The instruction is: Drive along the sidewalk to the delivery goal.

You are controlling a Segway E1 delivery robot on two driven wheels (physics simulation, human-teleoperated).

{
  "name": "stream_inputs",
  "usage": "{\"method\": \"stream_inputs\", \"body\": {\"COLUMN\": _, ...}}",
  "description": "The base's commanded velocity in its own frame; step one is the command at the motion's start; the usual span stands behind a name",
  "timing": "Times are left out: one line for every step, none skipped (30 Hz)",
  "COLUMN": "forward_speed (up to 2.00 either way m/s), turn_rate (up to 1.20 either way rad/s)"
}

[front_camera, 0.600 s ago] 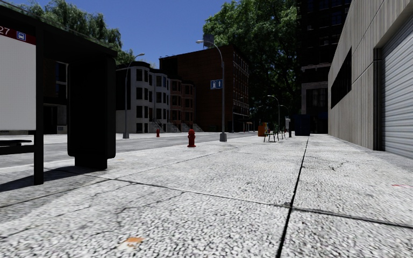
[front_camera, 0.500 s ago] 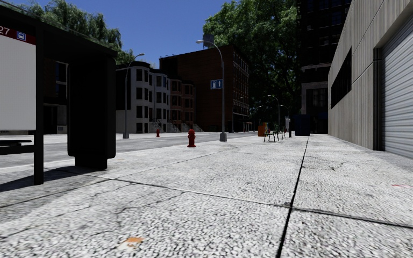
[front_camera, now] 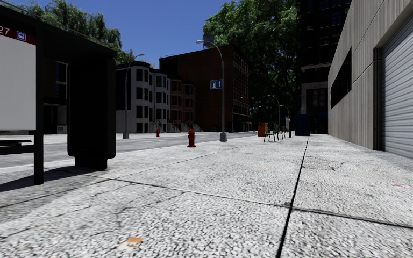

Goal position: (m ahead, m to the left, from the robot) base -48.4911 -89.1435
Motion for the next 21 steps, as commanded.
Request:
{"method": "stream_inputs", "body": {"forward_speed": 0.0, "turn_rate": 0.0}}
{"method": "stream_inputs", "body": {"forward_speed": 0.0, "turn_rate": 0.0}}
{"method": "stream_inputs", "body": {"forward_speed": 0.0, "turn_rate": 0.0}}
{"method": "stream_inputs", "body": {"forward_speed": 0.0, "turn_rate": 0.0}}
{"method": "stream_inputs", "body": {"forward_speed": 0.0, "turn_rate": 0.0}}
{"method": "stream_inputs", "body": {"forward_speed": 0.0, "turn_rate": 0.0}}
{"method": "stream_inputs", "body": {"forward_speed": 0.0, "turn_rate": 0.0}}
{"method": "stream_inputs", "body": {"forward_speed": 0.0, "turn_rate": 0.0}}
{"method": "stream_inputs", "body": {"forward_speed": 0.0, "turn_rate": 0.0}}
{"method": "stream_inputs", "body": {"forward_speed": 0.0, "turn_rate": 0.0}}
{"method": "stream_inputs", "body": {"forward_speed": 0.0, "turn_rate": 0.0}}
{"method": "stream_inputs", "body": {"forward_speed": 0.0, "turn_rate": 0.0}}
{"method": "stream_inputs", "body": {"forward_speed": 0.0, "turn_rate": 0.01}}
{"method": "stream_inputs", "body": {"forward_speed": 0.0, "turn_rate": 0.01}}
{"method": "stream_inputs", "body": {"forward_speed": 0.0, "turn_rate": 0.06}}
{"method": "stream_inputs", "body": {"forward_speed": 0.0, "turn_rate": 0.14}}
{"method": "stream_inputs", "body": {"forward_speed": 0.0, "turn_rate": 0.22}}
{"method": "stream_inputs", "body": {"forward_speed": 0.0, "turn_rate": 0.3}}
{"method": "stream_inputs", "body": {"forward_speed": 0.0, "turn_rate": 0.3}}
{"method": "stream_inputs", "body": {"forward_speed": 0.0, "turn_rate": 0.33}}
{"method": "stream_inputs", "body": {"forward_speed": 0.0, "turn_rate": 0.34}}
